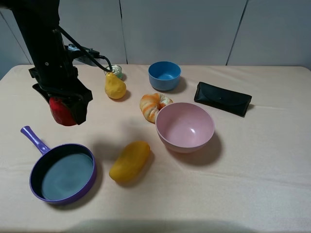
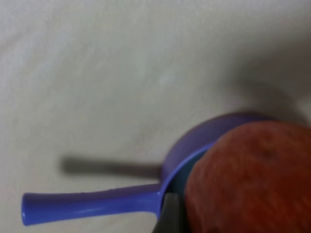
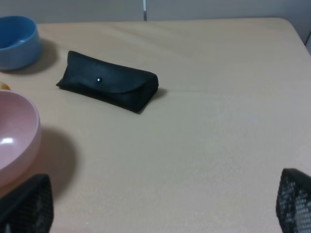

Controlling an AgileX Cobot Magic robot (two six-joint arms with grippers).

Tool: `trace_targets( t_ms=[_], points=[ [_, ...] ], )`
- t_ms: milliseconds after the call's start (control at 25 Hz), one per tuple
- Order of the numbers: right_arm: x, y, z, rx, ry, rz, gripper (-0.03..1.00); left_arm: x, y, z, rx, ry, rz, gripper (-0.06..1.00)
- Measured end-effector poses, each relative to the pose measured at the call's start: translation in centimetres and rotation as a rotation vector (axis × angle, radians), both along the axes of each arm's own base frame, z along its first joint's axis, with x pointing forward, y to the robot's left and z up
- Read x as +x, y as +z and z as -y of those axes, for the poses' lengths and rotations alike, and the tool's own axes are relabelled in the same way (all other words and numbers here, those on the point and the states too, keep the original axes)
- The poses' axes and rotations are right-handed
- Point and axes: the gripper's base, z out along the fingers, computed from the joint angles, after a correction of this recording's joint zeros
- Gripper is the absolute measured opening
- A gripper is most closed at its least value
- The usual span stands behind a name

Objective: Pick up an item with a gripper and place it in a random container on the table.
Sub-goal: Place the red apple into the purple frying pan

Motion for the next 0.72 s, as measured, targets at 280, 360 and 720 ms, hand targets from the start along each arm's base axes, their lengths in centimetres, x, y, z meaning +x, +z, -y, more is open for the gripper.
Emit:
trace_targets(
  t_ms=[280,360,720],
  points=[
    [0.0,0.0,0.0,0.000,0.000,0.000,0.69,-1.6,0.7,1.1,0.018,-0.037,0.003,0.69],
    [0.0,0.0,0.0,0.000,0.000,0.000,0.69,-2.6,0.7,1.0,0.018,-0.037,0.014,0.69],
    [0.0,0.0,0.0,0.000,0.000,0.000,0.69,-6.6,-0.4,-1.0,0.016,-0.021,0.020,0.69]
  ],
)
